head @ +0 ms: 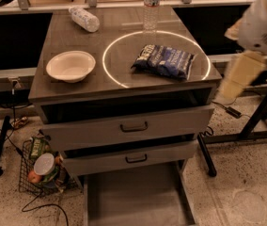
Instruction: Place water bottle into bottom drawer
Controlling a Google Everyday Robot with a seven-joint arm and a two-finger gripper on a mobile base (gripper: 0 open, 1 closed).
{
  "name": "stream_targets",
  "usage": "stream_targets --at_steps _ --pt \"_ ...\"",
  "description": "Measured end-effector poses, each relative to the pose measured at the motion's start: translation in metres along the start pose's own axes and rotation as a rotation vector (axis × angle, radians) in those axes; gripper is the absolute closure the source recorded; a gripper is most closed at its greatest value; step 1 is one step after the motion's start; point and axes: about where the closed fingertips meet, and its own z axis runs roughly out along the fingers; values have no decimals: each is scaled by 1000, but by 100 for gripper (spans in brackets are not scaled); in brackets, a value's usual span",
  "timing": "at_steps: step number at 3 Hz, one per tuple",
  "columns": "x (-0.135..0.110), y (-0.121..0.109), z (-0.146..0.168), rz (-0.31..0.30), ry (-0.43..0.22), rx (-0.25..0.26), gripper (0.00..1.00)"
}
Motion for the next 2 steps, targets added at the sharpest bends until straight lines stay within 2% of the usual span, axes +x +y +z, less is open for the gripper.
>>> stream_targets --at_steps 1,2 --pt "-33 -57 39 23 -79 38 0" --pt "-83 -120 77 38 -166 122 0"
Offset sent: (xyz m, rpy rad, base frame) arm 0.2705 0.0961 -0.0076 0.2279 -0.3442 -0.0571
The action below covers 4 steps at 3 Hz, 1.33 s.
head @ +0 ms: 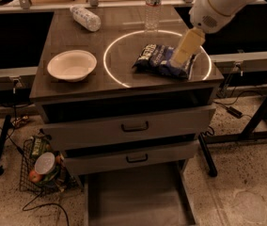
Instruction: Place water bottle into bottom drawer
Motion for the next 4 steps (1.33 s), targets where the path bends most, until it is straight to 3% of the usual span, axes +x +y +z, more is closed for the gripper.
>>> stream_targets --at_steps 1,2,3,4 --pt "-53 -59 31 -3 -113 114 0" --pt "-52 -58 32 -4 -110 111 0" --pt "-54 -69 41 42 -145 137 0" --pt "-58 -103 62 133 -220 208 0"
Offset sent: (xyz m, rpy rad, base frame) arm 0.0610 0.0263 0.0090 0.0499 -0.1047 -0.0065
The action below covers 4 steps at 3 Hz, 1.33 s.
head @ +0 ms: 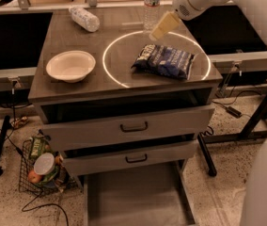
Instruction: Place water bottle into bottom drawer
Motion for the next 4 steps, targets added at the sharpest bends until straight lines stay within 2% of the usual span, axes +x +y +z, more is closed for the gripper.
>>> stream_targets --at_steps 2,3,4 --pt "-23 -63 68 163 -180 134 0" --pt "-33 -80 105 260 -254 166 0" --pt "-41 -88 136 346 -312 172 0"
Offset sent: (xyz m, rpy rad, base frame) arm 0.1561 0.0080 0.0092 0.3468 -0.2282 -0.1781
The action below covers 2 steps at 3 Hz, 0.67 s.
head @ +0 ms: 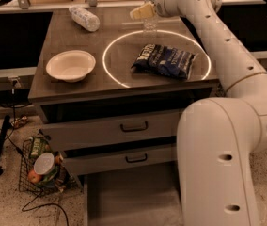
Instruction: Place water bottle into bottom drawer
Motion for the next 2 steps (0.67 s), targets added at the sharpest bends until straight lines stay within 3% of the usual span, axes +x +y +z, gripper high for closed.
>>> stream_targets --at_steps 1,2 --pt "3 -3 29 73 -43 20 0" --pt "14 -16 50 121 -63 73 0"
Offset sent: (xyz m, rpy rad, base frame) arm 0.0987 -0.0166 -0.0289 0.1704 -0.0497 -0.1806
